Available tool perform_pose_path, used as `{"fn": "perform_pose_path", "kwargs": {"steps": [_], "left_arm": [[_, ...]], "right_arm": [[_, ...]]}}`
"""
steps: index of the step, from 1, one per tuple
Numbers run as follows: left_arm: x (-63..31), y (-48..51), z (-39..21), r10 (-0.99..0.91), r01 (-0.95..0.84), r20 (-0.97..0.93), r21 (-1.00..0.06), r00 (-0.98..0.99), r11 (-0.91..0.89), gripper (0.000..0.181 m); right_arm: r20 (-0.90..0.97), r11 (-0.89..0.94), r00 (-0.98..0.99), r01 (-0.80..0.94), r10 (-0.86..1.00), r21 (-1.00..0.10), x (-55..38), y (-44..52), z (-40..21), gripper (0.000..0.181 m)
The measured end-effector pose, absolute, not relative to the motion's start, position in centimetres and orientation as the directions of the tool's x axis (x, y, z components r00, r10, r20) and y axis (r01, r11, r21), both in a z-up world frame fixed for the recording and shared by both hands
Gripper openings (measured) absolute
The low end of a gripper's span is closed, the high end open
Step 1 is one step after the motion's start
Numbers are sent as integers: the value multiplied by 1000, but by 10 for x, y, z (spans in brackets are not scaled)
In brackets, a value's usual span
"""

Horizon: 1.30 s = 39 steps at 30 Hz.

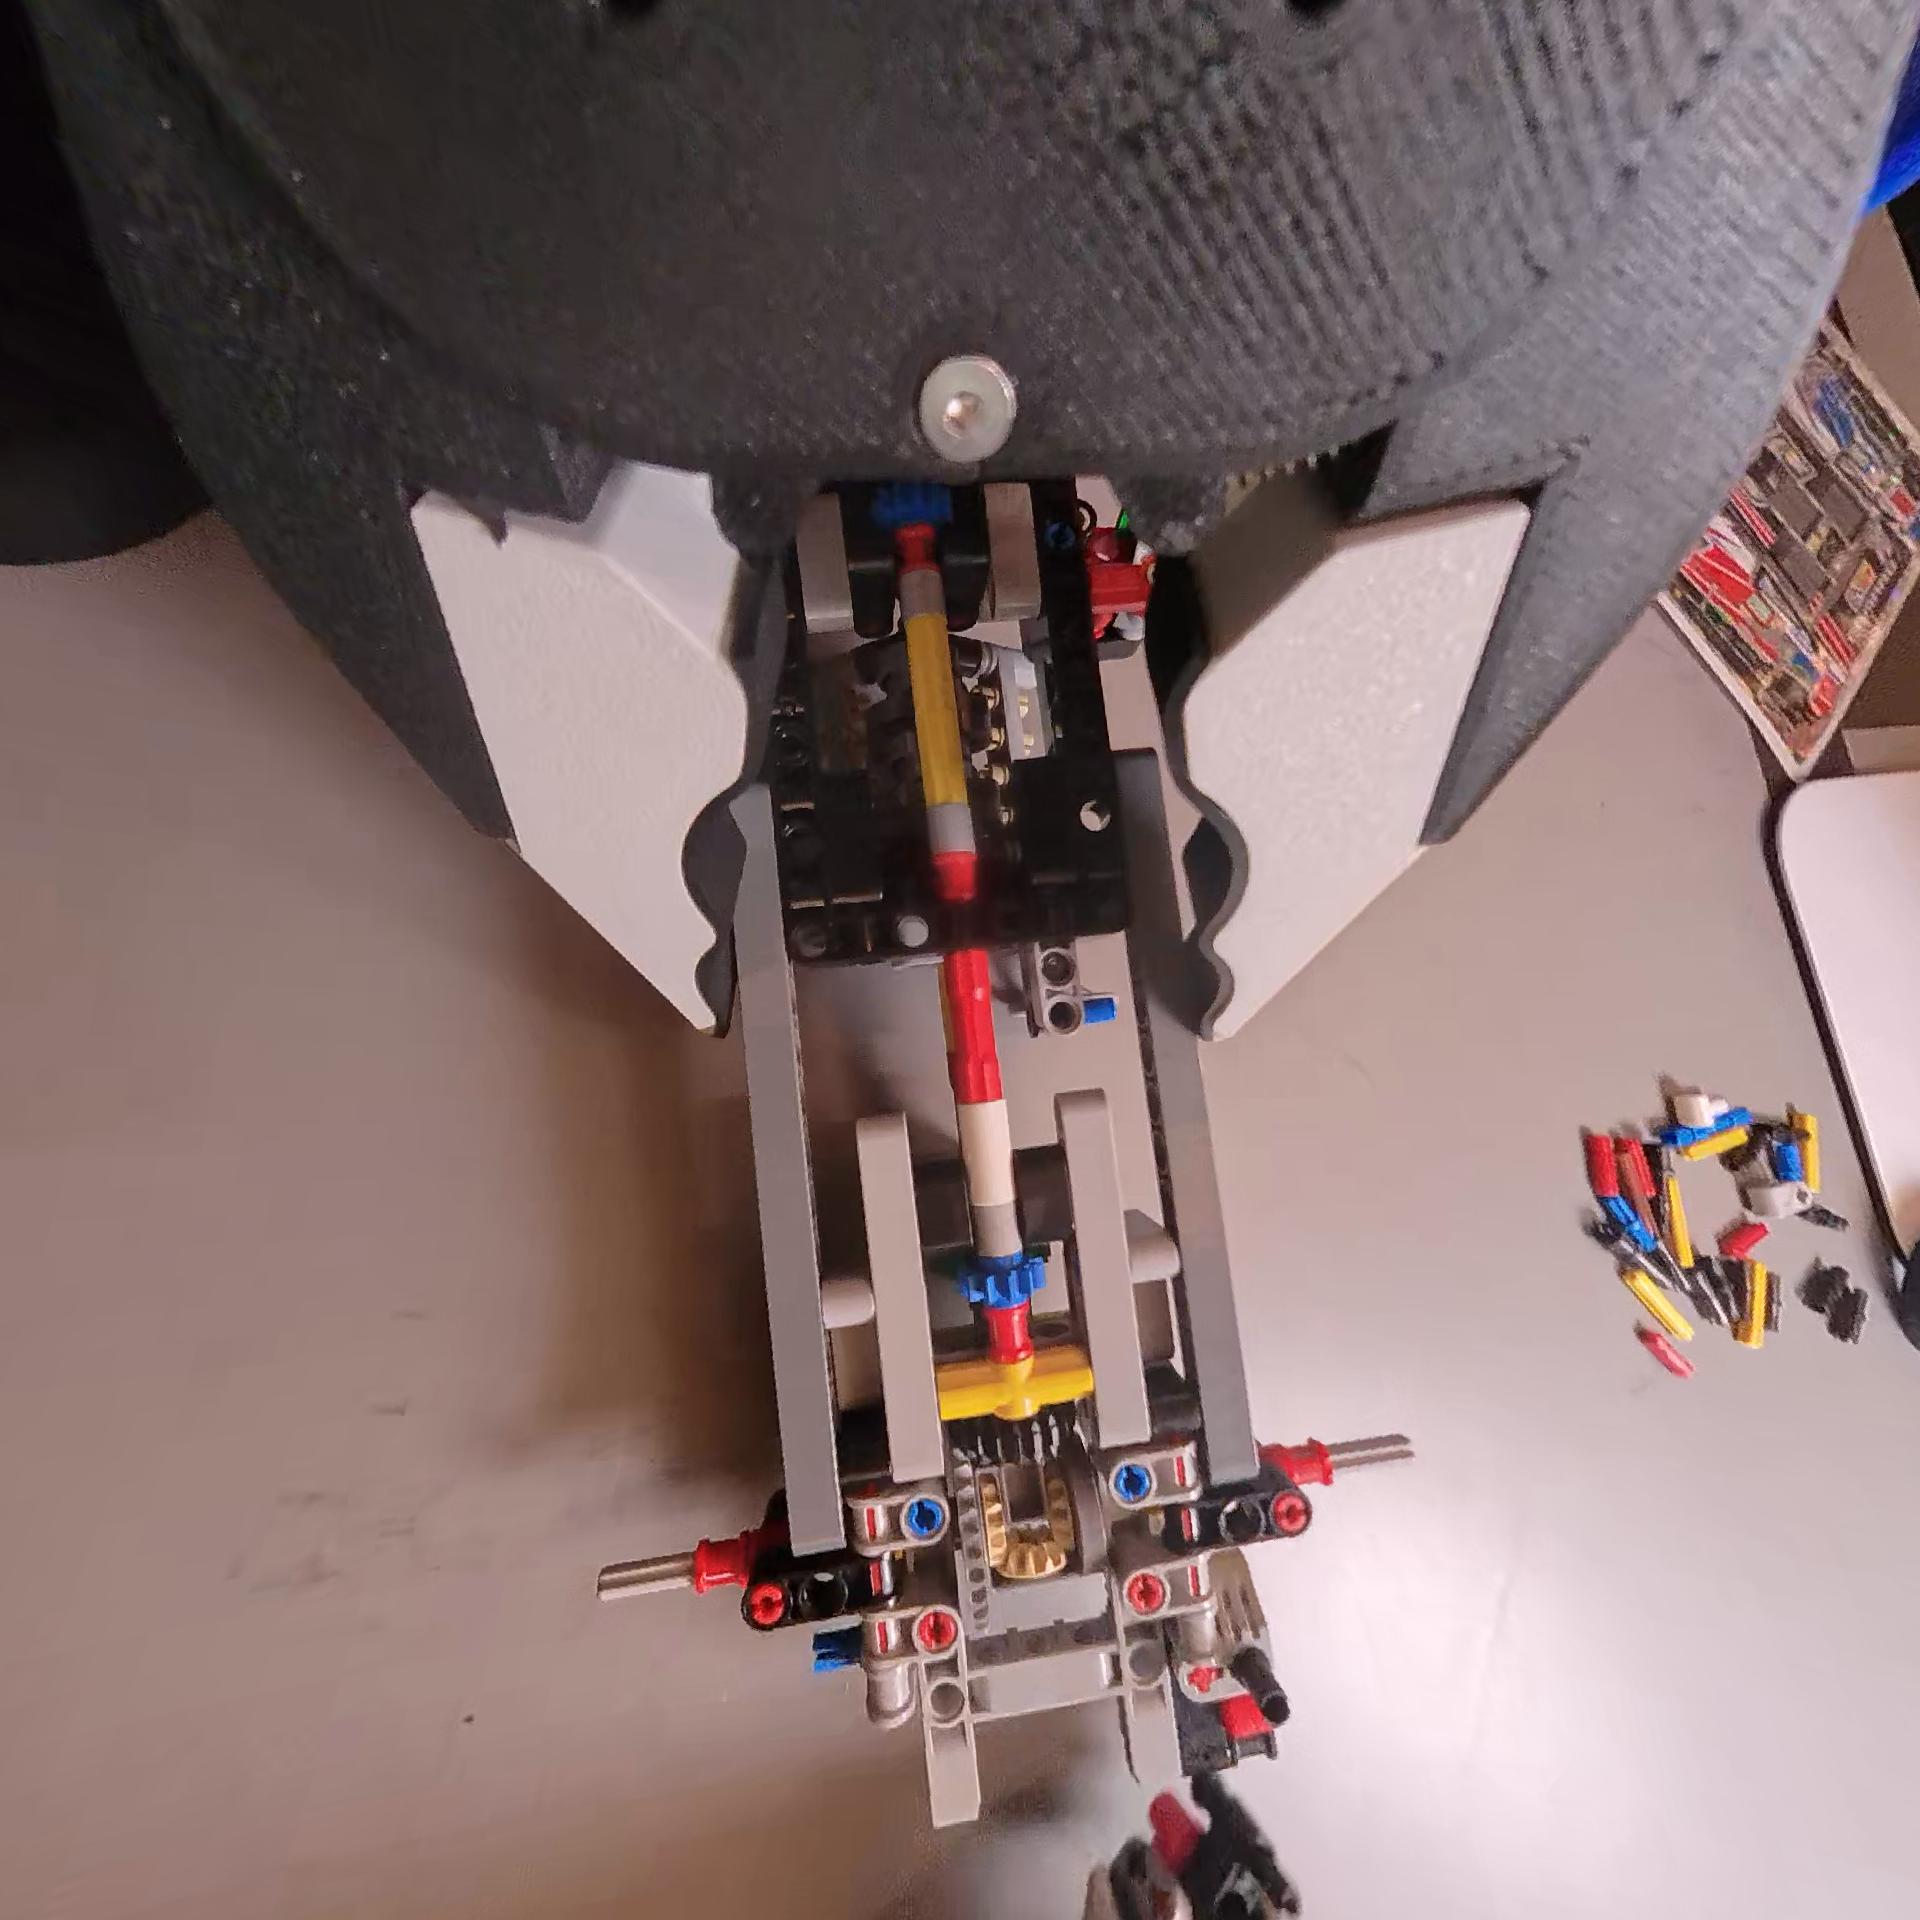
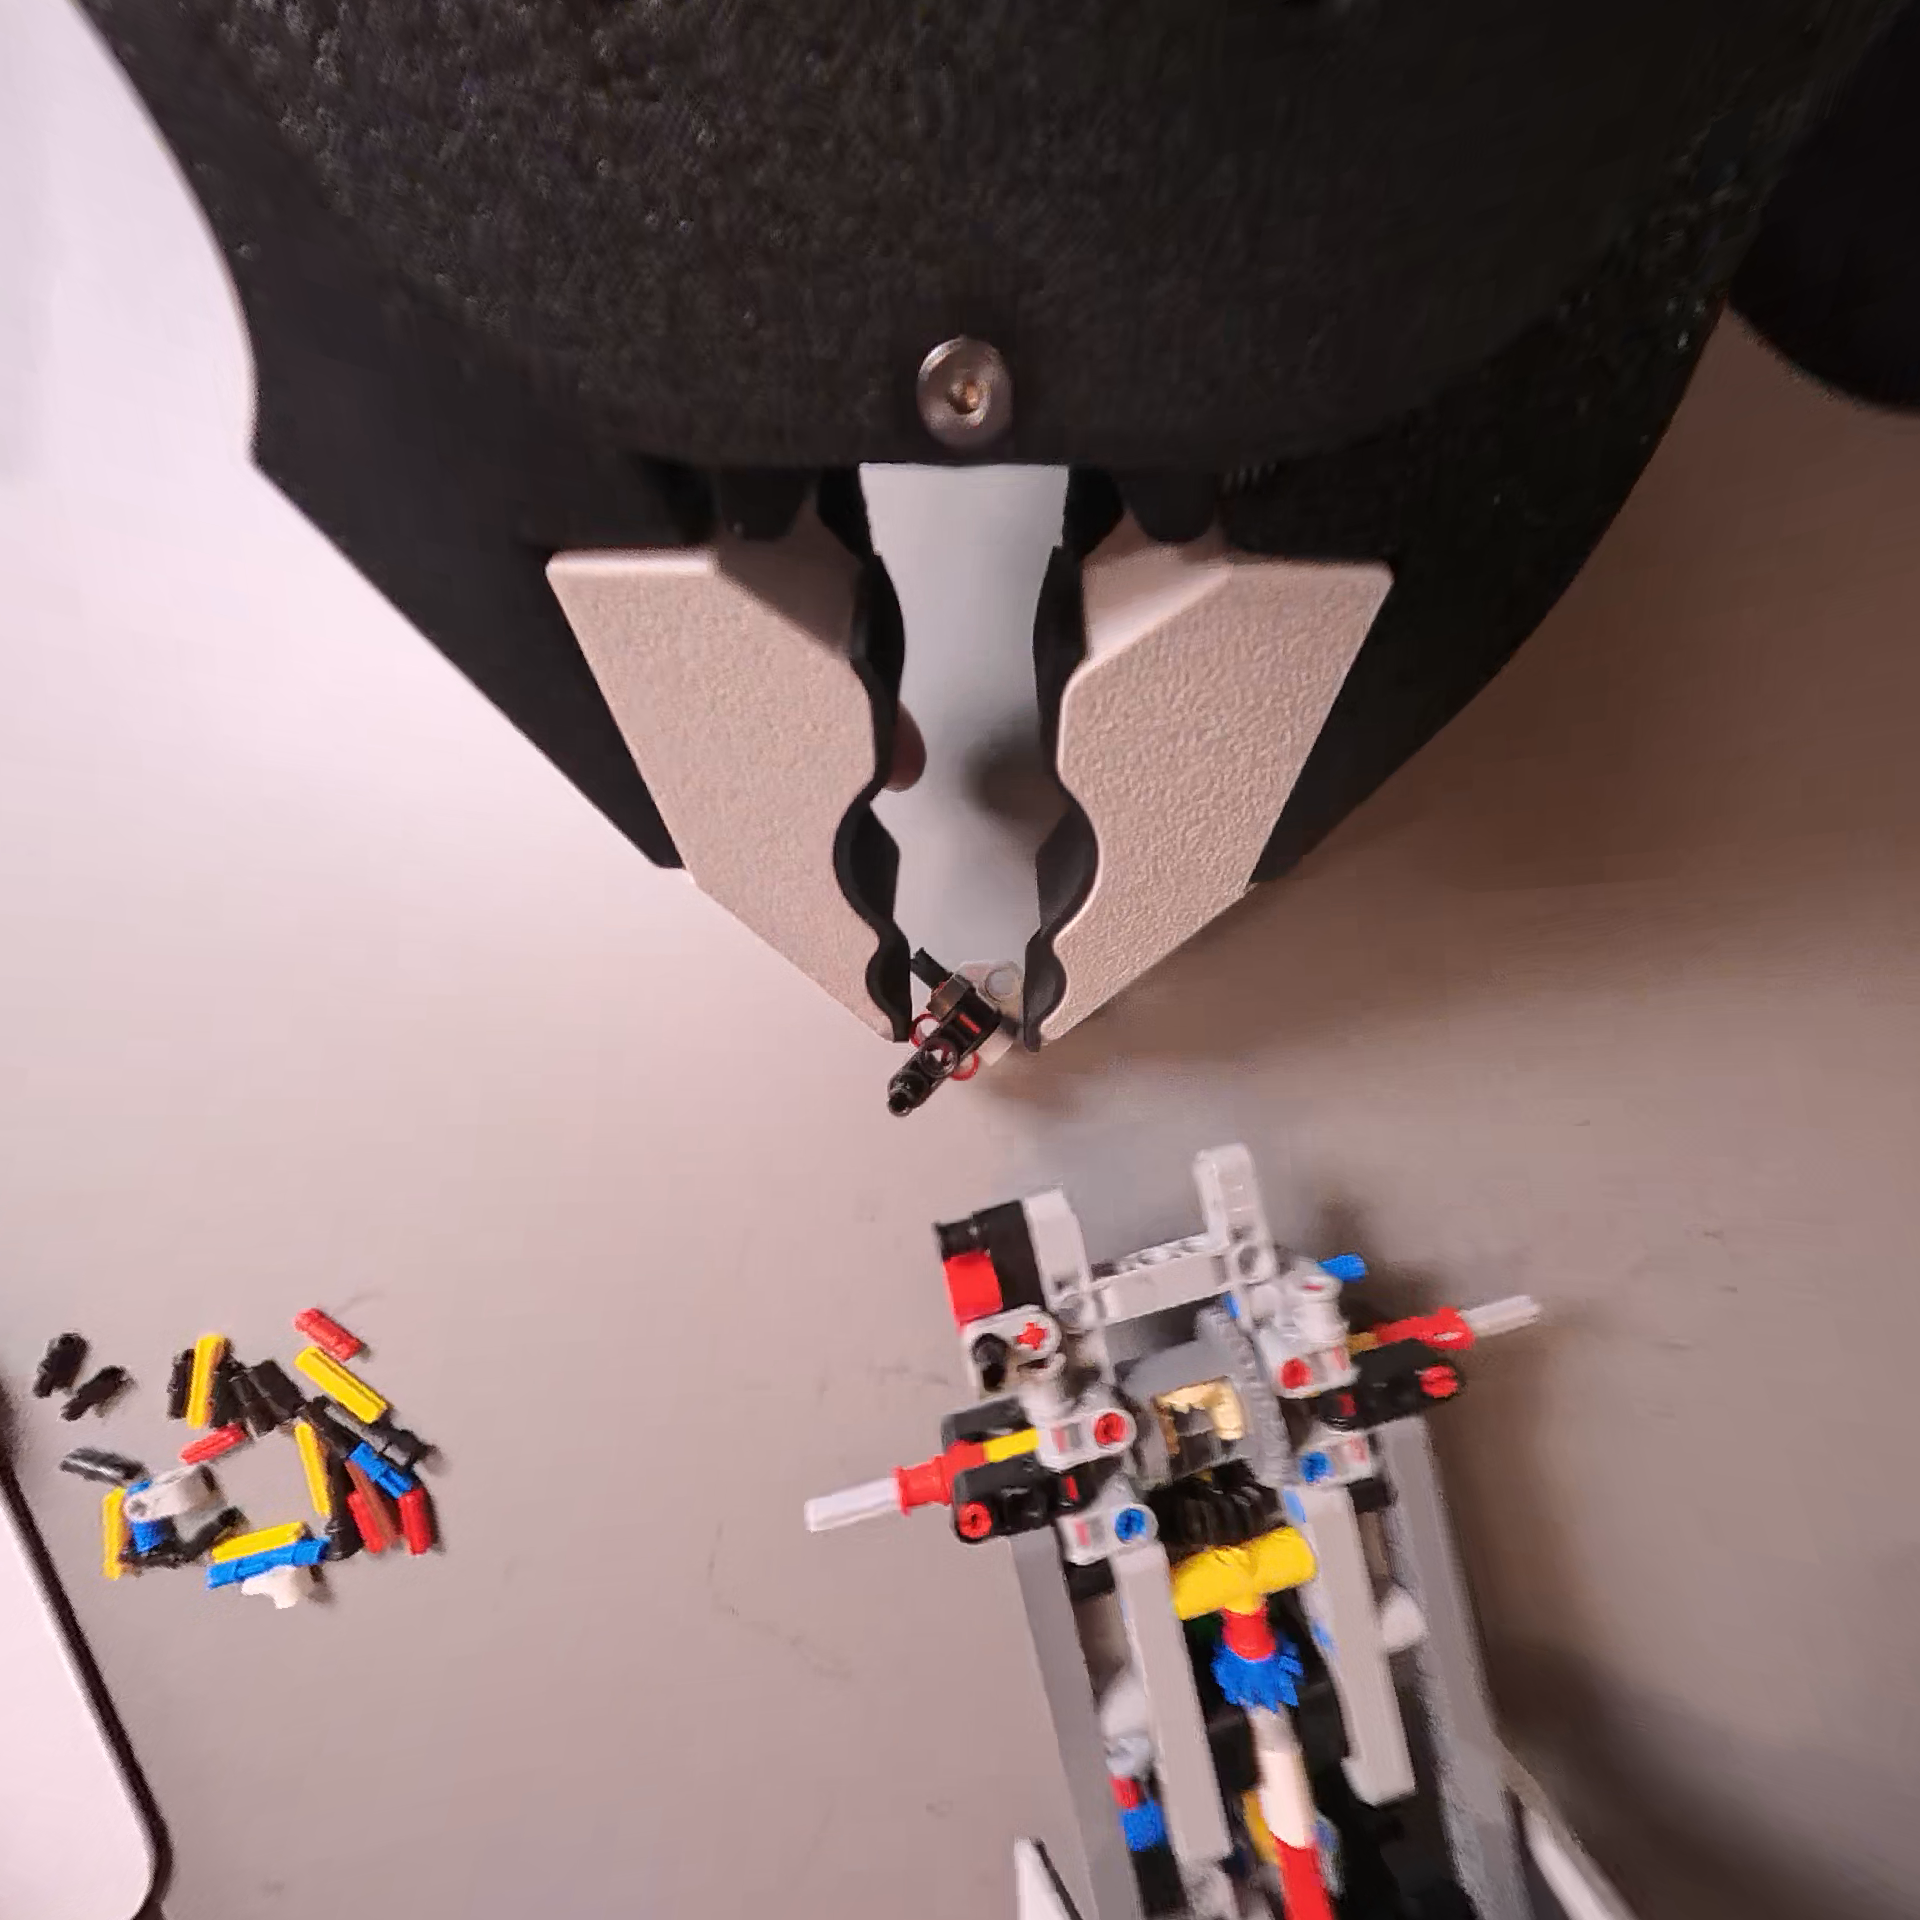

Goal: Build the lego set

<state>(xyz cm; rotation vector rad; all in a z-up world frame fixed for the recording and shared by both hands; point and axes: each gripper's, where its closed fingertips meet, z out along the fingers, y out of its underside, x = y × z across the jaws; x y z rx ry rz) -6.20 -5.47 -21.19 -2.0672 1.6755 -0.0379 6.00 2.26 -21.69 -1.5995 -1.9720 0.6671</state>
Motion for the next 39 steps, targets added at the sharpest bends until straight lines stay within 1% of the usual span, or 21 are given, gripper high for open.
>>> {"fn": "perform_pose_path", "kwargs": {"steps": [4, 7, 9, 12, 14, 16, 18, 21, 25, 31, 37, 39], "left_arm": [[-54, -47, -211, -938, -926, -285, -369, 197, -82, 85], [-52, -44, -205, -936, -919, -290, -388, 199, -75, 85], [-46, -45, -191, -928, -891, -295, -448, 229, -78, 82], [-23, -48, -165, -906, -804, -312, -593, 288, -51, 65], [1, -56, -152, -904, -723, -310, -691, 296, 0, 57], [23, -64, -145, -904, -665, -323, -745, 281, 60, 48], [43, -72, -139, -907, -605, -335, -787, 256, 120, 42], [64, -77, -131, -906, -525, -346, -833, 244, 176, 35], [78, -77, -120, -897, -458, -360, -863, 255, 216, 25], [78, -74, -116, -871, -454, -403, -855, 281, 250, 24], [62, -59, -129, -813, -560, -477, -794, 333, 236, 24], [58, -60, -128, -803, -564, -491, -789, 338, 245, 25]], "right_arm": [[36, 211, -280, 624, 959, -753, 83, -17, -197, 17], [-22, 178, -315, 591, 949, -787, 90, -40, -191, 17], [-84, 133, -327, 590, 941, -797, 90, -52, -192, 18], [-190, 44, -342, 574, 920, -818, 82, -62, -191, 18], [-299, -49, -395, 533, 869, -845, 77, -74, -179, 18], [-429, -177, -453, 498, 782, -849, 73, -84, -162, 18], [-537, -298, -487, 486, 689, -822, 71, -86, -150, 18], [-628, -432, -555, 455, 546, -778, 71, -89, -132, 17], [-646, -515, -614, 411, 453, -752, 73, -90, -120, 18], [-652, -547, -616, 392, 441, -740, 74, -86, -115, 18], [-712, -581, -472, 415, 521, -700, 63, -72, -126, 18], [-739, -612, -393, 415, 546, -673, 57, -64, -130, 17]]}}
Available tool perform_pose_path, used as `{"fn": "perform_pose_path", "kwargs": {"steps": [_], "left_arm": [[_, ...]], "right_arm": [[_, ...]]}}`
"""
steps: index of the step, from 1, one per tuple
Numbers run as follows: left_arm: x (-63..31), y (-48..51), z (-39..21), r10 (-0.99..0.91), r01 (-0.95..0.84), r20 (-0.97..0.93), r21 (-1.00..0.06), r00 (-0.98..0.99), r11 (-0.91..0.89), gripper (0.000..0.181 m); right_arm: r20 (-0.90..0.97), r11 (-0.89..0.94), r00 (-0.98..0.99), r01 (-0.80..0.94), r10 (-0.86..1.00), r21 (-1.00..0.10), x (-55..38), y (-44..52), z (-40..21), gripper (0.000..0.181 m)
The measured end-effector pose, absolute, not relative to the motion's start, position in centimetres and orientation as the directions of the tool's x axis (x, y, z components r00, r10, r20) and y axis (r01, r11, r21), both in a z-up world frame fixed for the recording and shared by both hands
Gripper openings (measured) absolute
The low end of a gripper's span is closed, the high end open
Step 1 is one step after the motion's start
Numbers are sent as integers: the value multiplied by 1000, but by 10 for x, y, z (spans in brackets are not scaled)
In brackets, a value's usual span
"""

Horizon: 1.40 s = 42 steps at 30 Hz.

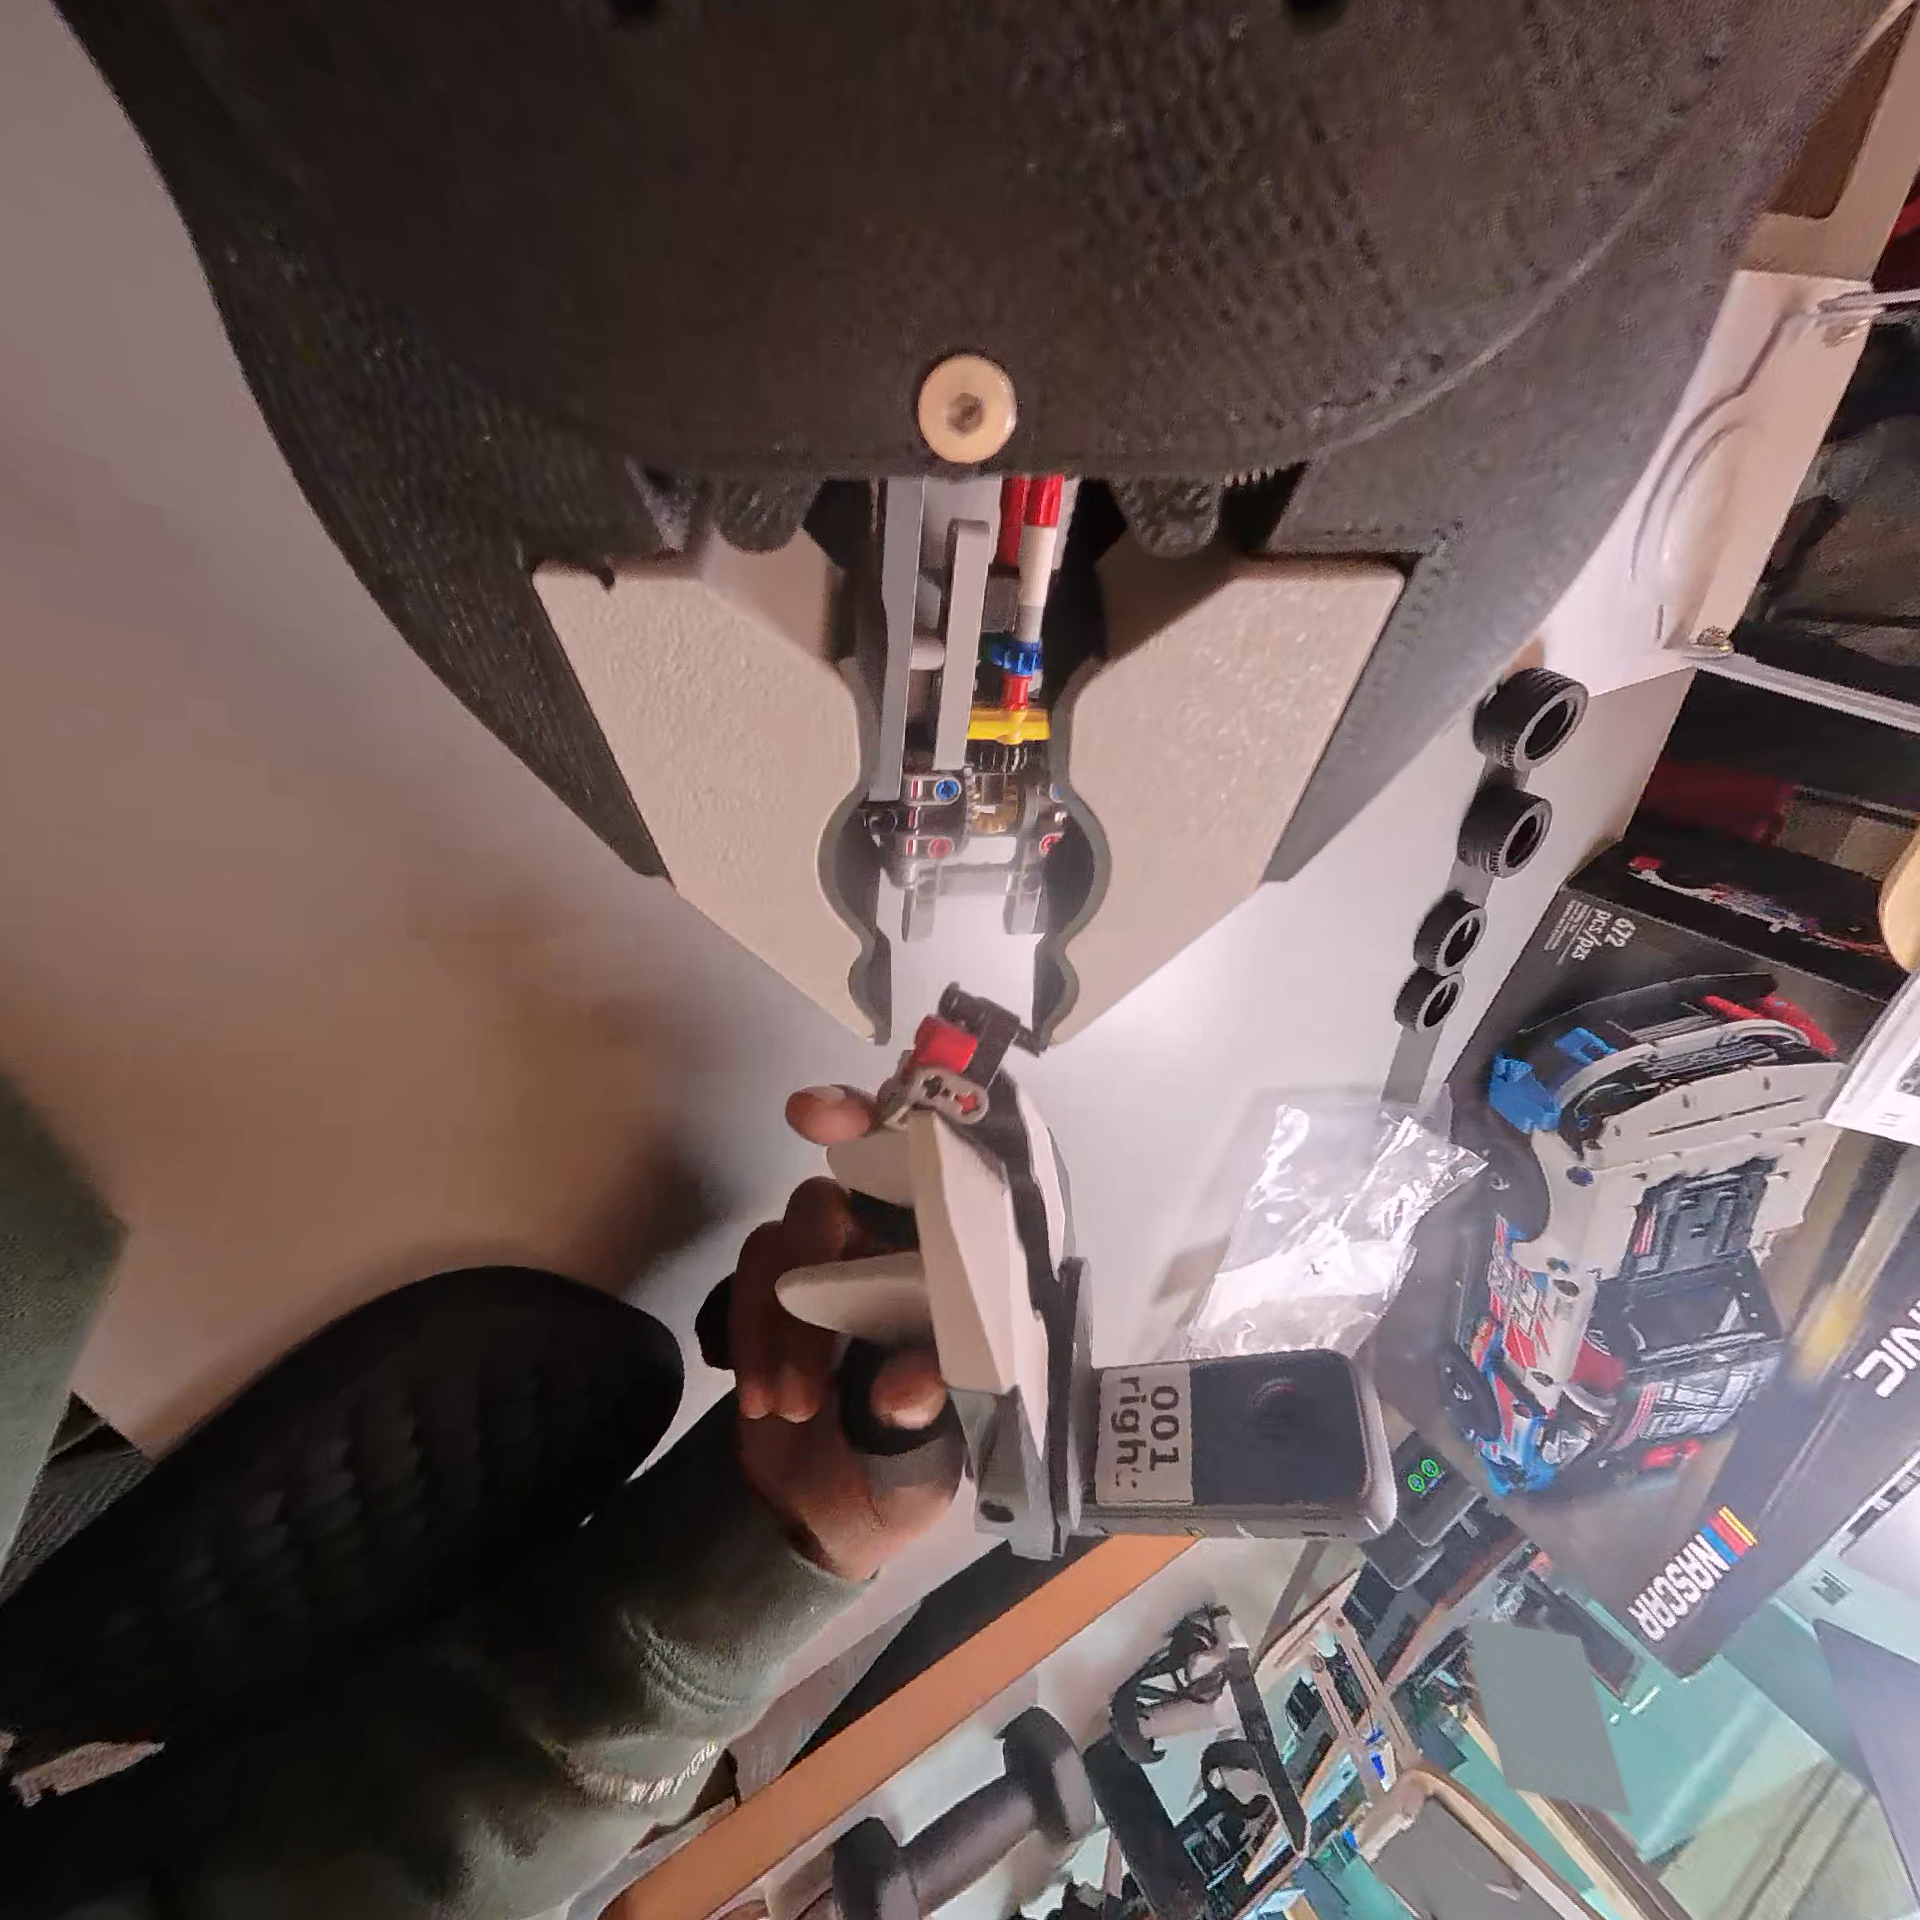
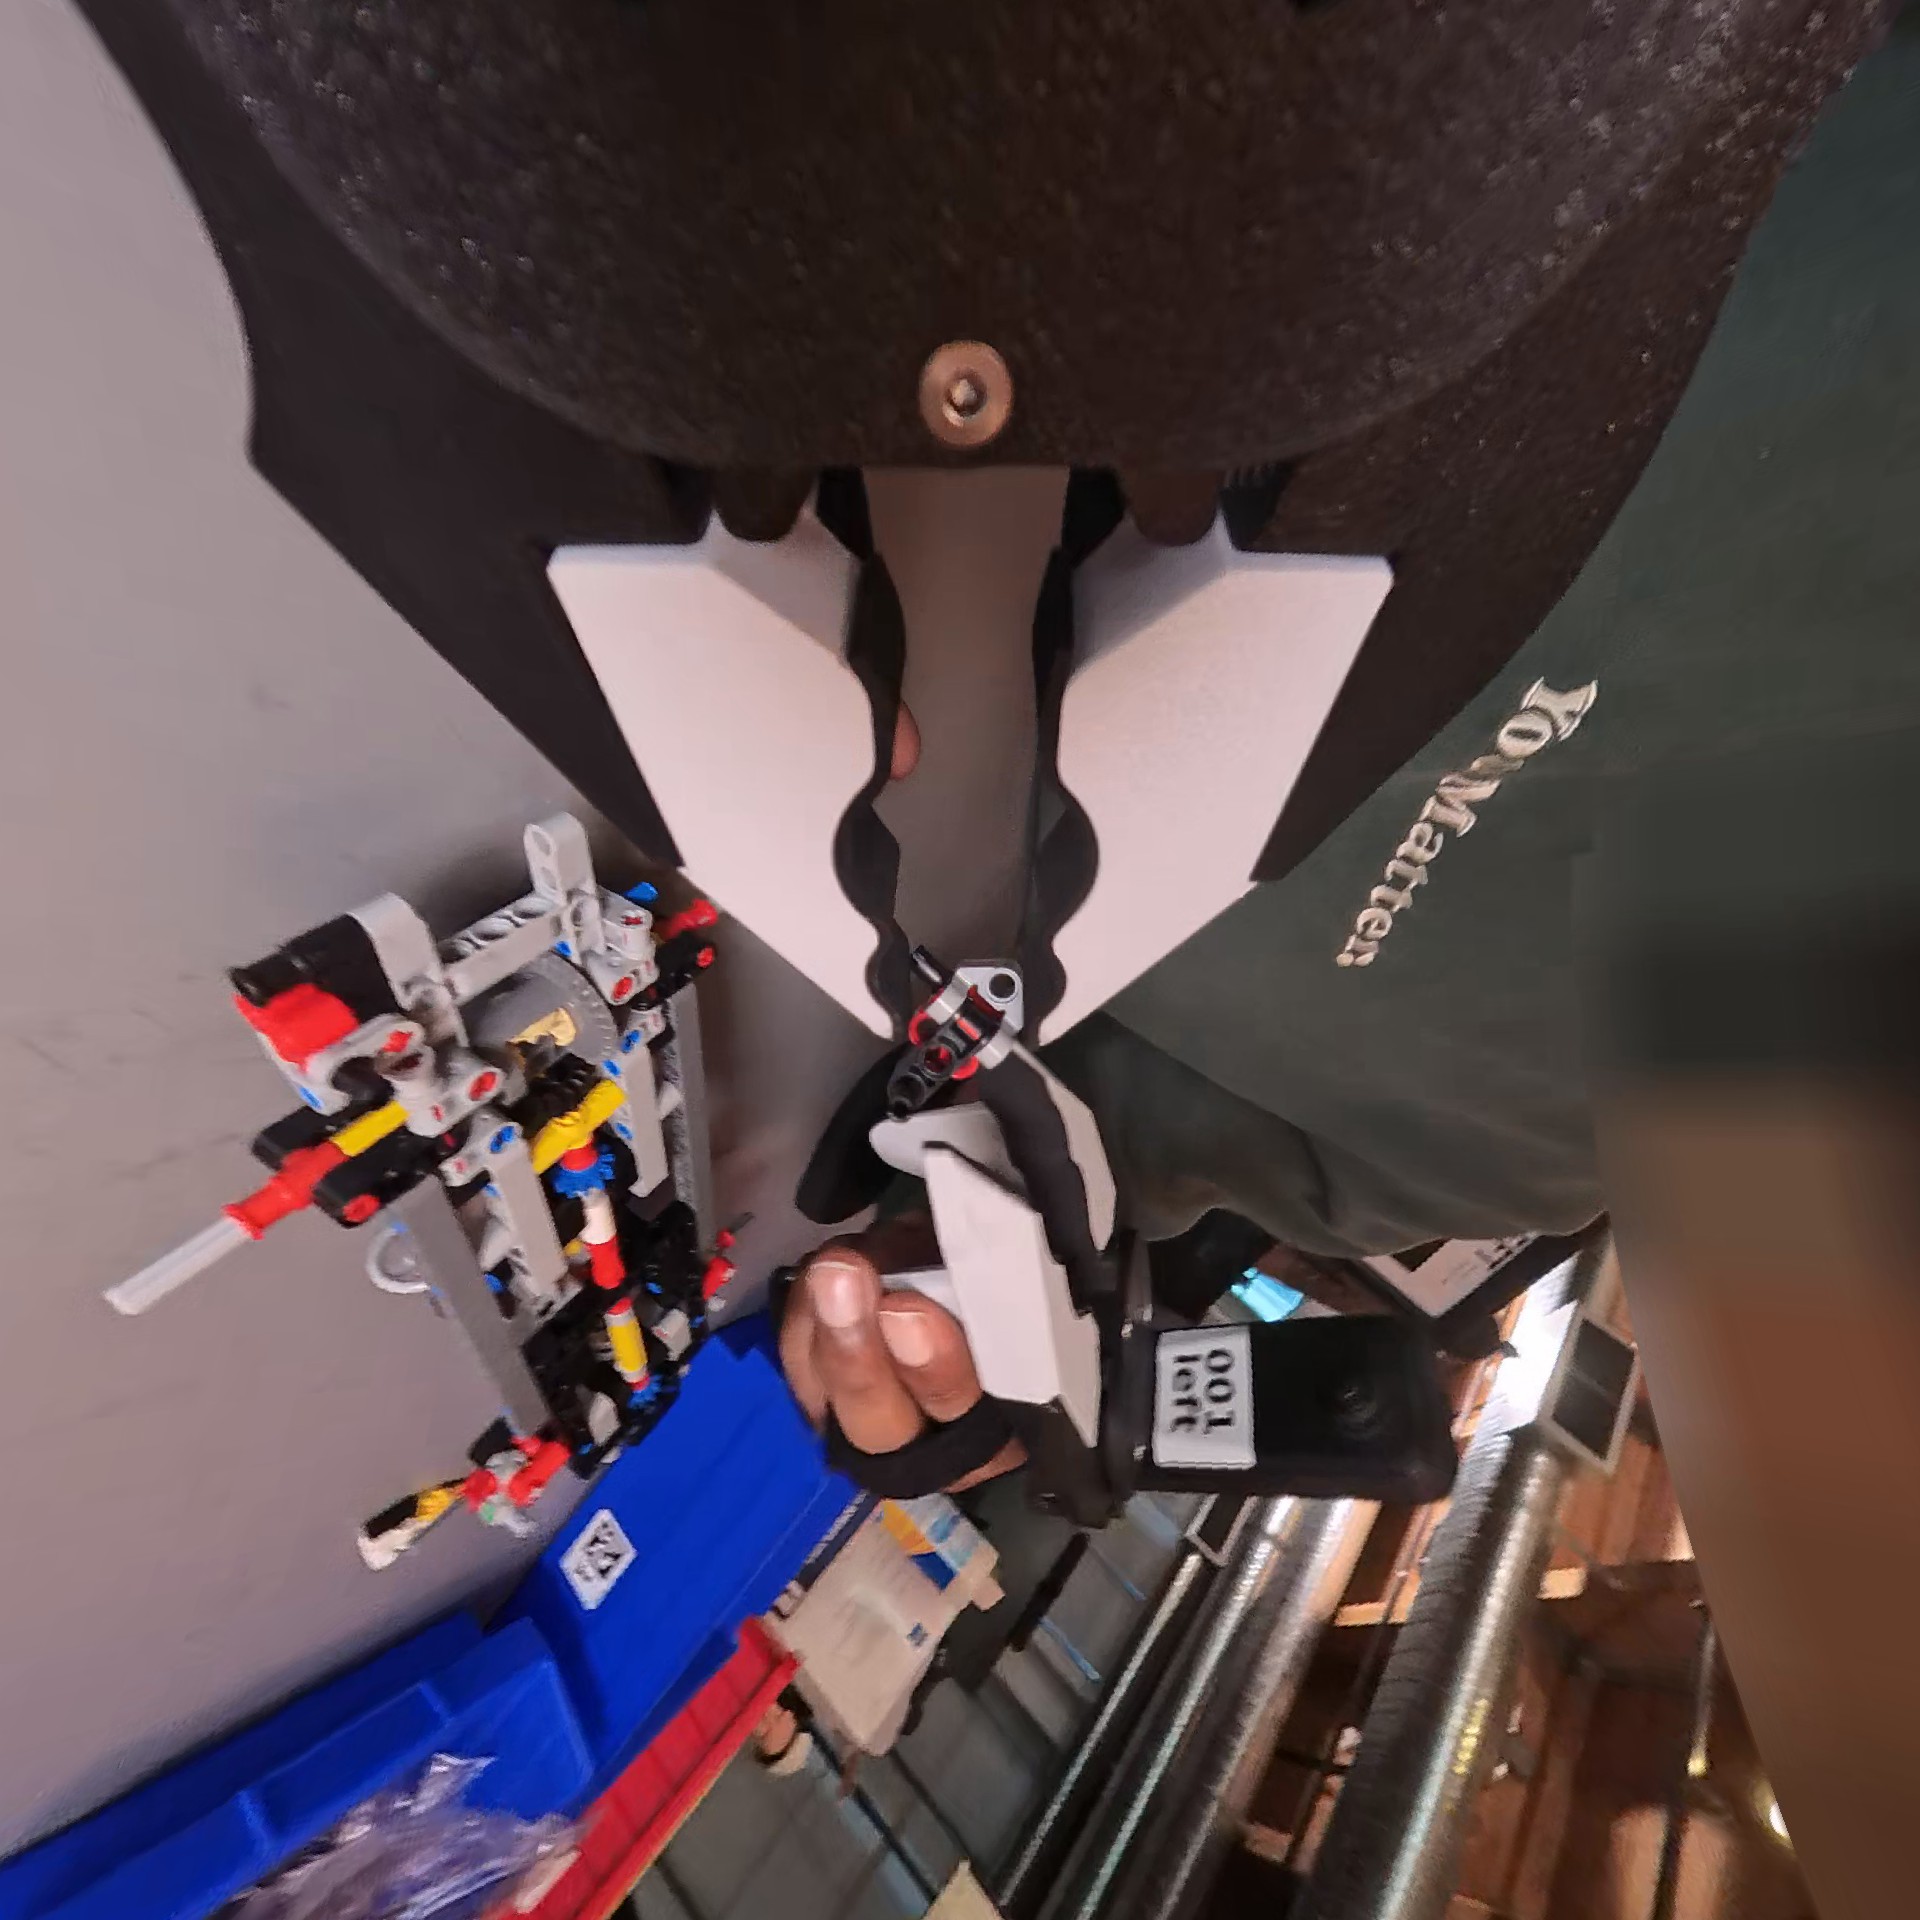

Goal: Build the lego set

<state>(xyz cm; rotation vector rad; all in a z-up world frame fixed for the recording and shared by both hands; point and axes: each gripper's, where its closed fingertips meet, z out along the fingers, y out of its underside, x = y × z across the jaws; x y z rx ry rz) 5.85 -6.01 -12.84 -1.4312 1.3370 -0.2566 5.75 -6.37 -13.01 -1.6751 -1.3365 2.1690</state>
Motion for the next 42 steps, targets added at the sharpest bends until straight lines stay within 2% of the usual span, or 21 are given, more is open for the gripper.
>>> {"fn": "perform_pose_path", "kwargs": {"steps": [4, 7, 9, 13, 16, 19, 21, 24, 28, 31, 35, 38, 42], "left_arm": [[58, -58, -136, -759, -627, -570, -725, 315, 284, 32], [58, -56, -144, -718, -674, -638, -662, 278, 327, 19], [56, -56, -147, -703, -687, -660, -641, 266, 342, 18], [54, -57, -129, -711, -578, -614, -735, 343, 355, 16], [49, -61, -99, -779, -335, -437, -891, 450, 306, 15], [36, -66, -63, -890, 87, -82, -987, 449, 136, 14], [24, -66, -43, -925, 349, 128, -937, 358, 5, 14], [19, -66, -36, -936, 521, 275, -844, 221, -126, 14], [30, -66, -43, -925, 564, 354, -795, 134, -223, 15], [36, -65, -49, -920, 550, 369, -799, 130, -243, 14], [40, -64, -53, -916, 539, 378, -804, 135, -252, 14], [40, -63, -55, -913, 527, 383, -810, 140, -259, 15], [44, -59, -67, -908, 434, 376, -860, 183, -268, 14]], "right_arm": [[-785, -656, -254, 438, 565, -614, 46, -59, -141, 18], [-792, -662, -185, 457, 582, -594, 38, -62, -148, 18], [-781, -656, -162, 456, 603, -601, 36, -62, -149, 18], [-775, -671, -222, 398, 591, -626, 37, -62, -130, 19], [-709, -656, -367, 279, 602, -702, 44, -63, -99, 22], [-524, -538, -406, 89, 749, -838, 54, -54, -75, 23], [-358, -379, -350, 8, 866, -925, 56, -52, -70, 24], [-150, -174, -260, -75, 954, -982, 51, -58, -64, 25], [48, 28, -161, -127, 986, -991, 44, -66, -55, 18], [93, 78, -110, -132, 990, -988, 42, -65, -51, 10], [53, 36, -145, -119, 988, -992, 41, -69, -52, 0], [24, 9, -157, -99, 987, -995, 41, -67, -55, 0], [-184, -194, -241, -19, 953, -981, 43, -61, -63, 0]]}}
